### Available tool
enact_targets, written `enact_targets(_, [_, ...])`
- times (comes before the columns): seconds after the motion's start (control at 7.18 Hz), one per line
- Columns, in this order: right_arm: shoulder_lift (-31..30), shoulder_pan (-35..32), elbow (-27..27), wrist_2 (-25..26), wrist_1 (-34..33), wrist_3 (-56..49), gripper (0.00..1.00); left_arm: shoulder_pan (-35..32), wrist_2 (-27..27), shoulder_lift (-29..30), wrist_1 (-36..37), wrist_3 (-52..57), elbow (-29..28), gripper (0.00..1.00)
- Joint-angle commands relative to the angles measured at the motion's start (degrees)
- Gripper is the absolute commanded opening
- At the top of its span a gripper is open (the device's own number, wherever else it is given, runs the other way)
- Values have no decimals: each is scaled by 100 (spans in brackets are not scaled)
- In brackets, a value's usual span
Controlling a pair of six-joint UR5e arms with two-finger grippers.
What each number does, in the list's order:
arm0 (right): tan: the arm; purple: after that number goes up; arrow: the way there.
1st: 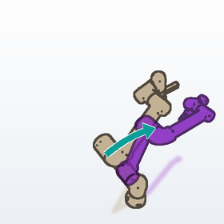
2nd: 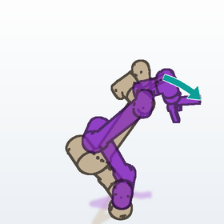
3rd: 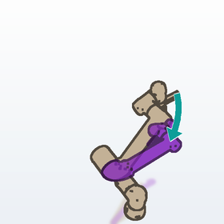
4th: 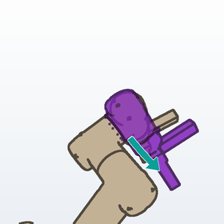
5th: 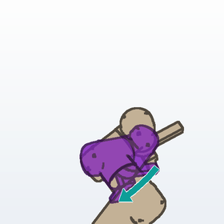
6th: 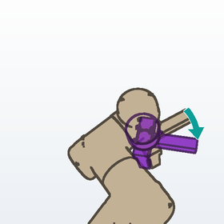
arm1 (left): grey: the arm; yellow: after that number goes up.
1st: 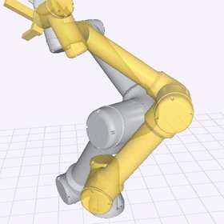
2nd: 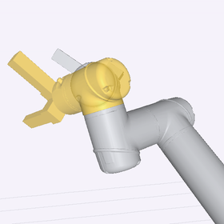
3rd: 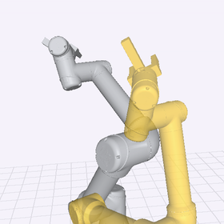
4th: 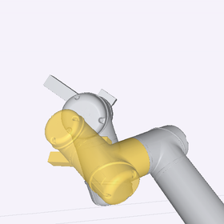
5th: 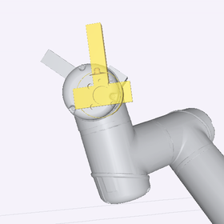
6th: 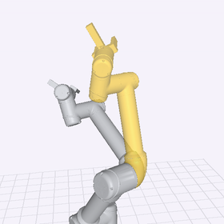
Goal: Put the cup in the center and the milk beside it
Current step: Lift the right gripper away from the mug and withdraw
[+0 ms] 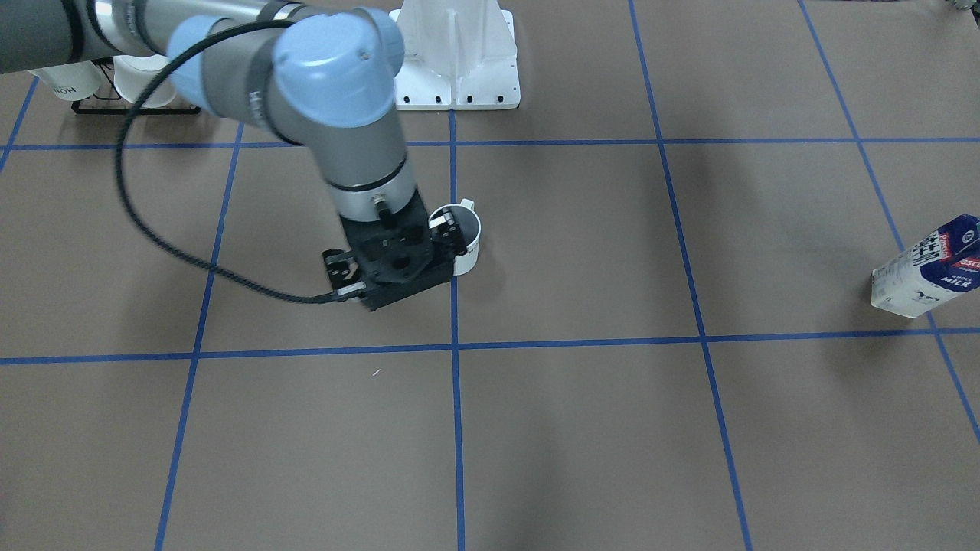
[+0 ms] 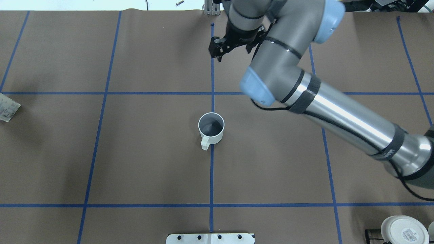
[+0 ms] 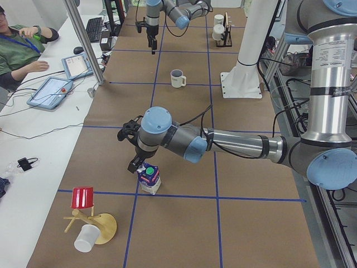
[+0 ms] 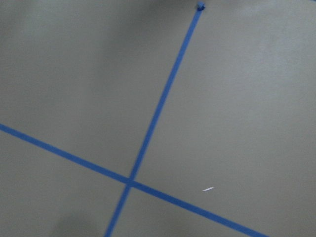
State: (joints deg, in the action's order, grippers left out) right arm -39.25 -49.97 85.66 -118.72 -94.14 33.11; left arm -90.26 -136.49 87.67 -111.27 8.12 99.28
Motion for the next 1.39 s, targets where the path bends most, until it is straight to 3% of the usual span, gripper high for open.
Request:
enact_targets(0.0, [-1070, -1246, 4, -616, 9, -1783, 100, 0, -9, 5, 9, -4, -22, 99])
enact_targets(0.14, [-1589, -1817, 13, -913, 9, -2591, 100, 0, 0, -4, 9, -4, -14, 99])
enact_targets(0.28, [-2177, -2423, 21, -1473, -34, -2808, 100, 0, -9, -4, 0, -12, -23, 99])
enact_targets(0.42, [-2914, -2777, 126, -1653, -17, -2819, 100, 0, 0, -4, 9, -13, -31, 99])
enact_targets(0.7, [-4294, -3419, 939, -1419, 9, -2854, 100, 0, 0, -21, 9, -13, -32, 99])
enact_targets(0.84, [-5041, -3501, 1405, -478, 392, -3420, 100, 0, 0, -39, 9, -13, -32, 99])
enact_targets(0.97, [-5544, -3510, 1480, -33, 1136, -3808, 100, 0, 0, -39, 9, -13, -32, 99])
enact_targets(1.11, [-5236, -3693, 1411, -768, 873, -3812, 100, 0, 0, -39, 9, -21, -40, 99])
enact_targets(1.25, [-5320, -3765, 1427, -715, 340, -3882, 100, 0, 0, -39, 9, -13, -75, 99])
